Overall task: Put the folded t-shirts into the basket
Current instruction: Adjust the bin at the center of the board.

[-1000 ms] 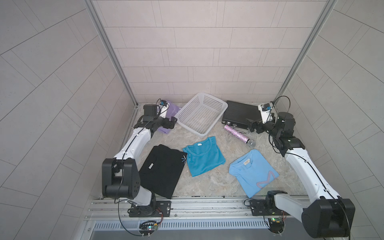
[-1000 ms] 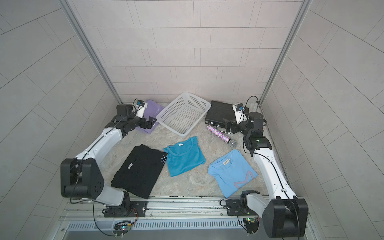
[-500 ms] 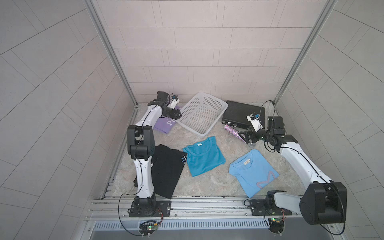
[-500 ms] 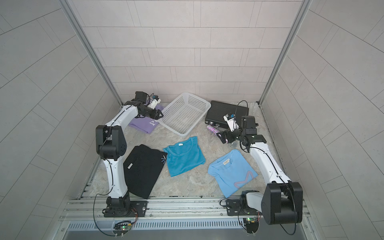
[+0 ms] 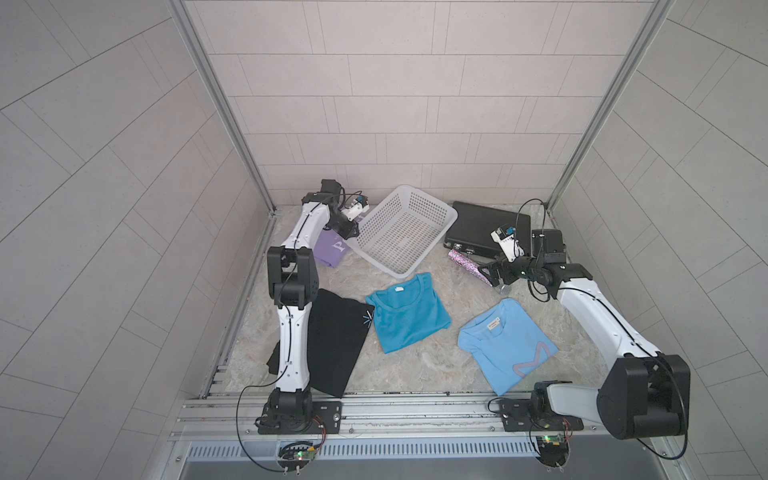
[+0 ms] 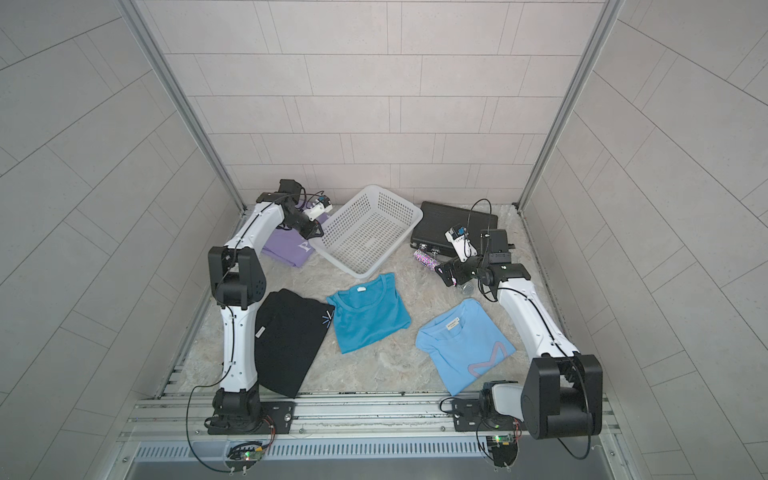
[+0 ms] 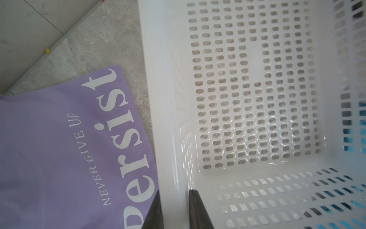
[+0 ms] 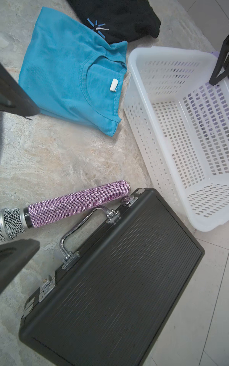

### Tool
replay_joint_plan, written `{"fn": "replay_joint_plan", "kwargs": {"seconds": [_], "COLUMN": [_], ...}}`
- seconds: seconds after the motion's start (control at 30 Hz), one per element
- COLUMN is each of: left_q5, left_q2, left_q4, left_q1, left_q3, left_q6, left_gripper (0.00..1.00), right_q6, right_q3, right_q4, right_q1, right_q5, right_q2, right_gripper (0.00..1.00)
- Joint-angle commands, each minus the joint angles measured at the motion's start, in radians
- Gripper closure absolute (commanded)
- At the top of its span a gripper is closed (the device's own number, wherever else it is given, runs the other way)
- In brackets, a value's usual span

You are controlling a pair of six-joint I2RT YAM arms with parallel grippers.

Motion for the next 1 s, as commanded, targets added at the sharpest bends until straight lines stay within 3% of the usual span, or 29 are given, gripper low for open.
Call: {"fn": "replay_joint_plan", "kwargs": {"seconds": [0.0,0.2,0.47,0.6,0.73,0.97], "left_q5": [0.0,-0.071,-0.16,-0.194,-0.213,-0.23], "left_q2": [0.05,0.107,0.199,0.215,0.221,0.212], "left_q4": [-0.091,-0.116,-0.058,0.042,0.184,0.318], "left_q1": [-0.038,-0.081,-0.117,-0.135,-0.155,-0.17], "left_q3": [0.031,0.109,0.248,0.251,0.252,0.281], "left_q6": [0.193,0.283,0.422,0.505,0.521,0.526], "left_gripper": [0.85,0.92,0.91,0.85,0.74,0.47], "right_q6": [-0.032,-0.037,-0.042,-0.045,-0.109,-0.35], "right_q3": [0.02,0.022,0.03,0.029,0.038,0.092], "right_q4": [-0.021,-0.029,-0.04,-0.035,-0.03,0.006], "right_q1": [0.004,0.004,0.008,0.02,0.103,0.262], "right_q5": [0.044,0.045,0.046,0.047,0.11,0.21], "right_q2": [-0.005,0.008,0.037,0.065,0.107,0.194], "right_gripper": [0.0,0.0,0.0,0.0,0.0,0.0]}}
